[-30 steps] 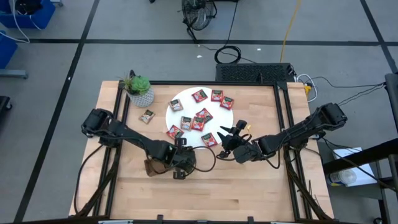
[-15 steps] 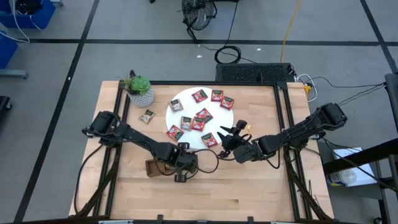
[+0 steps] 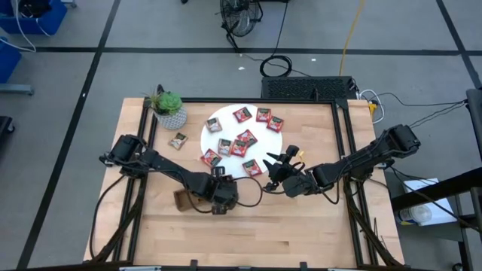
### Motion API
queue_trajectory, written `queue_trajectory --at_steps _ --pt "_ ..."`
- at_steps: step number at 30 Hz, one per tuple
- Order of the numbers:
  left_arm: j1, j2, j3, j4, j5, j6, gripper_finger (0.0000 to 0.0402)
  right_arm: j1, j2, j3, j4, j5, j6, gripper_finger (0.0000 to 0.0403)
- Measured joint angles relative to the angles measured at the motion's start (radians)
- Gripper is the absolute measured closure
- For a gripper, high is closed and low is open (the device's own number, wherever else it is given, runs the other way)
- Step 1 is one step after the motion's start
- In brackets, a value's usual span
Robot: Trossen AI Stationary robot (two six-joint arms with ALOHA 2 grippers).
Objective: Pick & Place Tea
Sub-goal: Put the brown tea bag into the right section of the wooden organizer
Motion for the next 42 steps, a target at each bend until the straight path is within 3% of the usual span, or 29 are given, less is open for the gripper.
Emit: queue_trajectory --at_steps 10,22,29,42 --pt "-0.045 0.002 -0.002 -0.038 -0.123 0.049 0.0400 0.000 0.000 0.000 0.002 0.000 0.000 0.0284" --pt "-0.047 0.003 0.046 -0.198 -0.169 -0.017 0.0400 0.000 0.000 0.000 0.002 0.000 0.004 0.0284" --pt "-0.050 0.003 0.049 -0.202 -0.189 -0.008 0.0400 0.000 0.000 0.001 0.002 0.000 0.004 0.0284" --pt "-0.064 -0.001 0.052 -0.198 0.028 0.061 0.0399 0.000 0.000 0.001 0.002 0.000 0.004 0.0284"
